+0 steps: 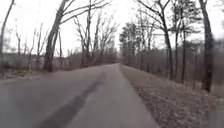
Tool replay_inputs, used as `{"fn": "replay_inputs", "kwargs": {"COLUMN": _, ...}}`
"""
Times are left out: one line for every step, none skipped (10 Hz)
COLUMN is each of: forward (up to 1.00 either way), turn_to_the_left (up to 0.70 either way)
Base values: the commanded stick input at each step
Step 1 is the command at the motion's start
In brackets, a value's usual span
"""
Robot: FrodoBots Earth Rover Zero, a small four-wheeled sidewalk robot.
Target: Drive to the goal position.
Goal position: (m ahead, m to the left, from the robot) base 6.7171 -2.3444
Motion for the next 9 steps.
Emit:
{"fn": "replay_inputs", "kwargs": {"forward": 0.85, "turn_to_the_left": 0.00}}
{"fn": "replay_inputs", "kwargs": {"forward": 0.85, "turn_to_the_left": 0.00}}
{"fn": "replay_inputs", "kwargs": {"forward": 0.85, "turn_to_the_left": 0.00}}
{"fn": "replay_inputs", "kwargs": {"forward": 0.85, "turn_to_the_left": 0.00}}
{"fn": "replay_inputs", "kwargs": {"forward": 0.85, "turn_to_the_left": 0.00}}
{"fn": "replay_inputs", "kwargs": {"forward": 0.85, "turn_to_the_left": 0.00}}
{"fn": "replay_inputs", "kwargs": {"forward": 0.85, "turn_to_the_left": 0.00}}
{"fn": "replay_inputs", "kwargs": {"forward": 0.85, "turn_to_the_left": 0.00}}
{"fn": "replay_inputs", "kwargs": {"forward": 0.85, "turn_to_the_left": 0.00}}
